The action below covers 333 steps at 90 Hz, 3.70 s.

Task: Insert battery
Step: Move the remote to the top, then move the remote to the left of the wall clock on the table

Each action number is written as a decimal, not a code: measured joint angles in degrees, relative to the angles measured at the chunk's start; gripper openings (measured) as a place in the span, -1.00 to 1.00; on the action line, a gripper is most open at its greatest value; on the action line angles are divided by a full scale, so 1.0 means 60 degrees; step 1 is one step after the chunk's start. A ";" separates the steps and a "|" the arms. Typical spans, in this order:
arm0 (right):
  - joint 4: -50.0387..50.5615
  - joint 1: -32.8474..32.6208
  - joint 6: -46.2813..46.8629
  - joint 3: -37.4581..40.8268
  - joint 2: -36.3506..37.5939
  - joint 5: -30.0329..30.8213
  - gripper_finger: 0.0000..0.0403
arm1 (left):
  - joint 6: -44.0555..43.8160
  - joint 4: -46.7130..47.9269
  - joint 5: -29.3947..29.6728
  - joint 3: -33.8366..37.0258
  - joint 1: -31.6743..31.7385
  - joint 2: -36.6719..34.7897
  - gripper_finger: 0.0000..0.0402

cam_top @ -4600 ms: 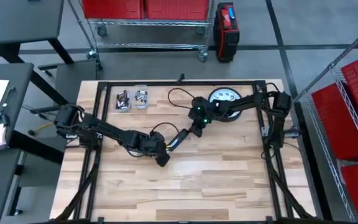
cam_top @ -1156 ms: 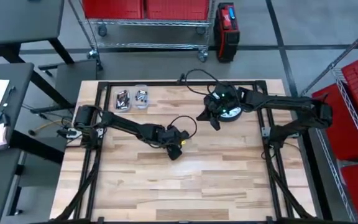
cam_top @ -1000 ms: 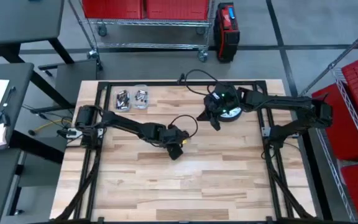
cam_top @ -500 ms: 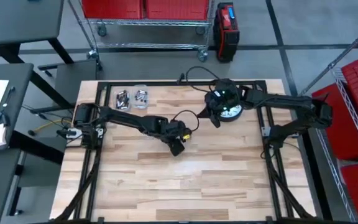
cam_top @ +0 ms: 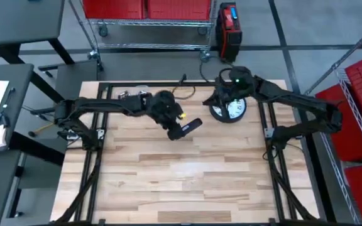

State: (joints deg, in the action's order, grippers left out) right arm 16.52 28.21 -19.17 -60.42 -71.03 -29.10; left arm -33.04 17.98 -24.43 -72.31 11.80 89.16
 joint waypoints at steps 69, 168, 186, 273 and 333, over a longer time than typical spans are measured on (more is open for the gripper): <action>-0.1878 -0.2662 -0.2421 -0.0029 0.0009 0.1207 0.05 | -0.0761 -0.0394 -0.3132 -0.0008 0.0607 -0.1525 -0.26; -0.2780 -0.3356 -0.0509 -0.0018 -0.0532 0.2248 -0.99 | -0.0462 -0.0025 -0.3151 -0.0015 0.0826 -0.1532 0.24; -0.2794 -0.3279 -0.0493 -0.0018 -0.0542 0.2752 -1.00 | -0.0155 0.0405 -0.3054 -0.0015 0.0940 -0.1532 0.07; -0.0271 -0.6197 0.6349 0.1741 -0.1624 0.5522 0.28 | 0.2460 0.4981 0.0191 -0.0011 0.0264 -0.3137 0.03; 0.0820 -0.8194 0.7987 -0.0464 -0.6977 0.6629 0.08 | 0.3327 0.6793 0.1312 -0.0007 0.0170 -0.5743 0.03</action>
State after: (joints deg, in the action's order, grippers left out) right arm 21.44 -20.95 28.76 -63.21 -112.89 10.67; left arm -13.08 58.73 -16.56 -72.36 12.82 54.70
